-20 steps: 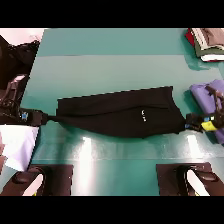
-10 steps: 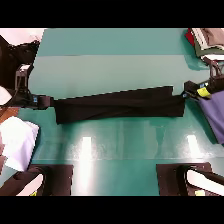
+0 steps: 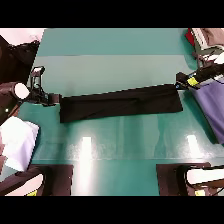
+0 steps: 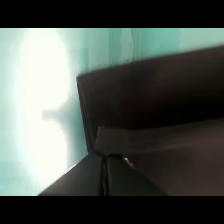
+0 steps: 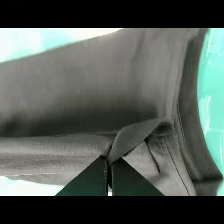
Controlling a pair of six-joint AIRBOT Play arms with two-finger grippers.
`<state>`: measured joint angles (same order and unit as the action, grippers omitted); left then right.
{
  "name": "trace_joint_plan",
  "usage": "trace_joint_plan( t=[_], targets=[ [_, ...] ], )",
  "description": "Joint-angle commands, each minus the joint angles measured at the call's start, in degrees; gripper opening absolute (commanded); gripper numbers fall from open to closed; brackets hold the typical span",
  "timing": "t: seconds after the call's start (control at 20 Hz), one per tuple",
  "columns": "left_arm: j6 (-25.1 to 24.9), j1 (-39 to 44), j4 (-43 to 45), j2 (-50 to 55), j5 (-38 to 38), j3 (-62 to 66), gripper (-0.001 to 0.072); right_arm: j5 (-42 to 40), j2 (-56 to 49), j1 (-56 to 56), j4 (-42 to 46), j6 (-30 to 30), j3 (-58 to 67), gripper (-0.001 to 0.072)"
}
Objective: Fold the shirts.
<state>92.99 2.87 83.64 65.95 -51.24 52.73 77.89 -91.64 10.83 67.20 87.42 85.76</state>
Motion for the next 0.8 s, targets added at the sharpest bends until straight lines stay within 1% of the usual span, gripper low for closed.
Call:
trace_joint_plan(
  t=[0.0,0.05,0.1,0.15,0.2,0.25,0.3,0.4,0.45,0.6,0.65,0.7,0.75],
  targets=[
    [0.1,-0.1,0.1,1.6,3.3,0.1,0.0022,-1.1,-4.1,-1.5,-0.1,-0.1,2.8,0.0025],
    [0.1,-0.1,0.2,1.6,3.8,0.1,0.0022,-2.1,-4.3,-1.7,-0.1,-0.1,2.8,0.0033],
    [0.0,-0.1,0.2,1.6,3.5,0.2,0.0023,-2.8,-4.2,-1.7,-0.2,-0.1,2.8,0.0200],
    [-0.2,-0.1,0.7,1.6,1.8,0.8,0.0048,-2.9,-3.8,-1.4,-0.2,-0.2,2.9,0.0537],
    [-0.5,-0.1,1.4,1.6,-0.2,1.7,0.0277,-2.4,-2.9,-0.6,-0.2,-1.7,2.9,0.0624],
    [-0.5,-0.1,1.9,1.6,-2.5,3.0,0.0500,-1.4,-1.6,0.5,-0.2,-3.6,2.9,0.0624],
    [-0.4,-0.1,2.0,1.6,-4.7,4.4,0.0556,0.4,-0.3,1.9,-0.2,-4.7,2.9,0.0624],
    [-0.4,-0.1,1.7,1.6,-7.8,6.2,0.0549,5.3,1.9,5.6,-0.6,-7.9,2.1,0.0624],
    [-0.4,0.0,1.0,1.6,-8.7,6.4,0.0549,6.5,2.7,7.7,-2.3,-9.2,0.5,0.0624],
    [-0.4,0.0,-3.2,1.6,-9.9,6.4,0.0546,4.8,3.4,13.8,-9.5,-13.8,-6.3,0.0624],
    [-0.4,0.0,-4.3,1.6,-10.0,6.4,0.0396,3.9,3.2,15.1,-10.8,-15.5,-8.5,0.0624],
    [-0.4,0.0,-5.3,1.6,-9.9,6.4,0.0150,3.1,2.5,16.0,-11.7,-17.4,-10.1,0.0624],
    [-0.5,0.0,-6.3,1.6,-9.7,6.4,0.0030,3.1,1.4,16.7,-13.0,-18.7,-11.0,0.0624]
  ],
)
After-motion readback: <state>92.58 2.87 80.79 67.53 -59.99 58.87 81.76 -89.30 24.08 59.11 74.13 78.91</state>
